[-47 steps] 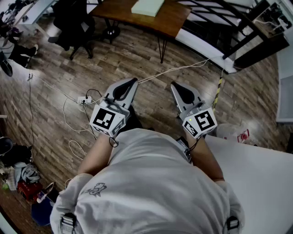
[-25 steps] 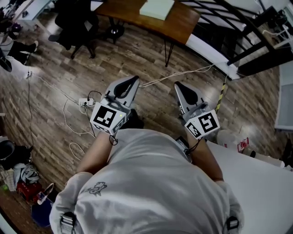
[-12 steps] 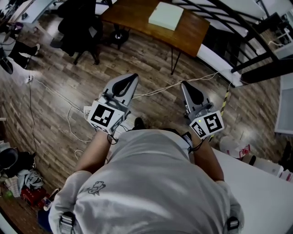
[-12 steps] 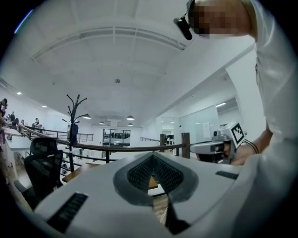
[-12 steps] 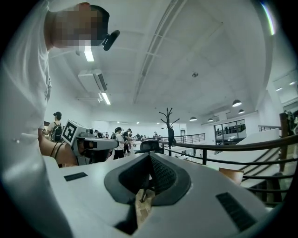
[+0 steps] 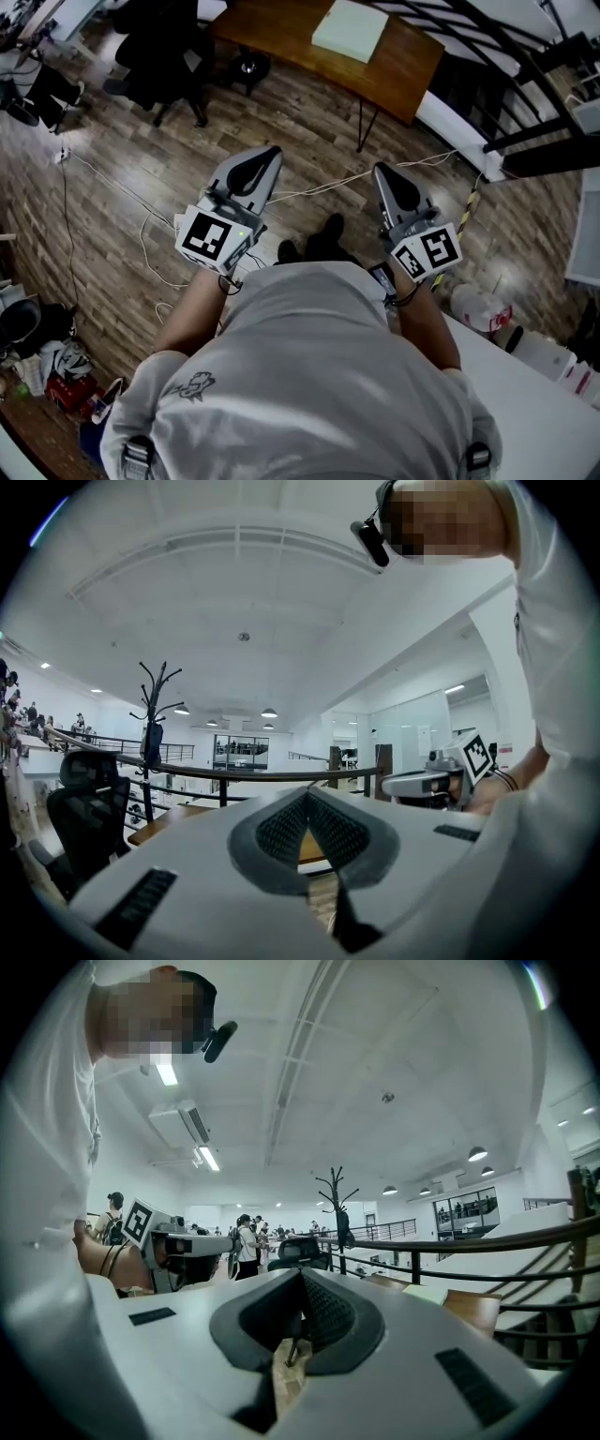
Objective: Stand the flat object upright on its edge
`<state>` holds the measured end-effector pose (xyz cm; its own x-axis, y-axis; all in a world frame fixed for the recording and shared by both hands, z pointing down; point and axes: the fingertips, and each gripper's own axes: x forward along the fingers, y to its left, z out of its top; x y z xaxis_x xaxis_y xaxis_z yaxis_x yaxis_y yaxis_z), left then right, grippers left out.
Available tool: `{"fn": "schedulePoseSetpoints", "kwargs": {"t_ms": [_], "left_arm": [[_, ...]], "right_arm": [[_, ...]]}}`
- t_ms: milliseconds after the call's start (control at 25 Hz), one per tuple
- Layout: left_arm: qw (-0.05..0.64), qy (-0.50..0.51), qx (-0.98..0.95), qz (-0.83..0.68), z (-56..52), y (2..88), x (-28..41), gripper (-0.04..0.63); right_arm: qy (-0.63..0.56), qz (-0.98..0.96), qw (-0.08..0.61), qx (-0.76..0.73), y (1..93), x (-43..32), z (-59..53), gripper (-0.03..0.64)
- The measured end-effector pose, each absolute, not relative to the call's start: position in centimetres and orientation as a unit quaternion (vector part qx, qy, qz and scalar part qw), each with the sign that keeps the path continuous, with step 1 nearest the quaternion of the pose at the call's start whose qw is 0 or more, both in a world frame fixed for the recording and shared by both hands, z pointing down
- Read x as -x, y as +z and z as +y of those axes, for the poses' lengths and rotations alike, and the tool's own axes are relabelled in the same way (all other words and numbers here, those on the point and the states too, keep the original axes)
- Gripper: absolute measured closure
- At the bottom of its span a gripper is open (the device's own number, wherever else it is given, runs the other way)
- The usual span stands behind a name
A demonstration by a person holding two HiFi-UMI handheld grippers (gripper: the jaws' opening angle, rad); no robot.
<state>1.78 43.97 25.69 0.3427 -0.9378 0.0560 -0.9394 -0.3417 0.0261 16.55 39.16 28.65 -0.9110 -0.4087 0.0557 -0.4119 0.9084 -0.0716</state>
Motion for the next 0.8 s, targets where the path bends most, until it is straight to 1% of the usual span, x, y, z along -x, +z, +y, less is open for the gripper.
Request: {"fn": "schedulePoseSetpoints", "kwargs": {"t_ms": [400, 800], "left_arm": [[0.032, 0.021, -0.806, -0.590, 35.5, 26.4, -2.9, 0.583], [0.022, 0.017, -0.801, -0.598, 26.5, 26.1, -7.1, 0.583]], "right_arm": [[0.043, -0.981, 0.015, -0.191, 29.0, -17.5, 30.1, 0.583], [0.040, -0.985, 0.007, -0.170, 28.7, -20.5, 22.0, 0.583]]}}
